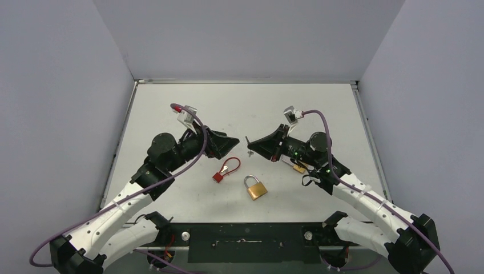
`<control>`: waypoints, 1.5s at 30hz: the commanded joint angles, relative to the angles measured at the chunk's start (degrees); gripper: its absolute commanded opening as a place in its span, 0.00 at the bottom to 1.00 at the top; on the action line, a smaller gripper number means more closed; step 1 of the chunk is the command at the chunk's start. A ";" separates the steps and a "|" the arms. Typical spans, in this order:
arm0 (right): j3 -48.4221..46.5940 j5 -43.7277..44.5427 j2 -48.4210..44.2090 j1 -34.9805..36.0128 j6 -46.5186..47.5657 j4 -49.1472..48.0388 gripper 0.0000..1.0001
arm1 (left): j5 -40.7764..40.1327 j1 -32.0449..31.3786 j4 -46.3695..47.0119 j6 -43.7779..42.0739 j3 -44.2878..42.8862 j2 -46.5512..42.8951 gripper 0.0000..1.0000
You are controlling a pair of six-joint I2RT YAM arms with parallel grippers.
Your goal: Unlock with the key
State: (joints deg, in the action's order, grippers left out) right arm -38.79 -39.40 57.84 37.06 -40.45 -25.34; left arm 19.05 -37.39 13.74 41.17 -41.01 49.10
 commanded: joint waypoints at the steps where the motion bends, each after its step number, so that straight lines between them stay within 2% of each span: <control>1: 0.20 14.30 -3.86 -2.01 6.71 12.04 0.00 | -19.64 -0.04 -22.92 -5.95 -6.54 0.36 0.80; 4: 0.72 24.84 -4.36 -2.52 8.00 22.25 0.00 | -19.36 -0.89 -25.21 -3.26 -5.99 3.85 0.79; 9: 3.67 34.71 -7.03 -4.35 5.45 31.91 0.00 | -22.26 -10.55 -16.03 6.24 -1.72 11.74 0.71; 12: 5.86 38.46 -9.72 -5.09 3.53 36.09 0.00 | -28.38 -16.65 -13.27 12.06 -2.58 19.64 0.70; 14: 7.25 39.12 -10.94 -5.53 2.79 38.25 0.00 | -35.98 -20.30 -16.16 18.65 -4.47 25.00 0.68; 16: 8.54 39.13 -12.04 -5.99 2.88 39.46 0.00 | -40.09 -23.09 -16.74 21.74 -6.54 31.06 0.65; 19: 9.59 38.82 -13.99 -6.36 4.09 41.10 0.00 | -44.67 -25.73 -23.16 26.18 -12.83 38.88 0.61; 26: 11.74 36.46 -18.40 -6.73 6.56 42.41 0.00 | -49.54 -26.68 -28.54 30.72 -19.28 47.76 0.56; 30: 11.87 37.04 -18.72 -6.91 7.38 43.57 0.00 | -51.38 -26.96 -35.33 34.26 -22.83 52.41 0.42; 33: 12.13 36.67 -19.50 -7.04 8.88 43.59 0.00 | -51.13 -27.40 -39.77 35.73 -25.65 54.31 0.42; 45: 13.10 36.12 -19.66 -7.18 8.37 42.00 0.00 | -51.55 -27.33 -43.94 39.74 -26.28 57.29 0.42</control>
State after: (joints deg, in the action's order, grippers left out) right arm -26.04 -3.05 38.17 30.30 -32.29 18.96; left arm -29.76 -65.19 -26.39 78.46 -64.51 104.64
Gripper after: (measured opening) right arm 0.034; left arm 0.424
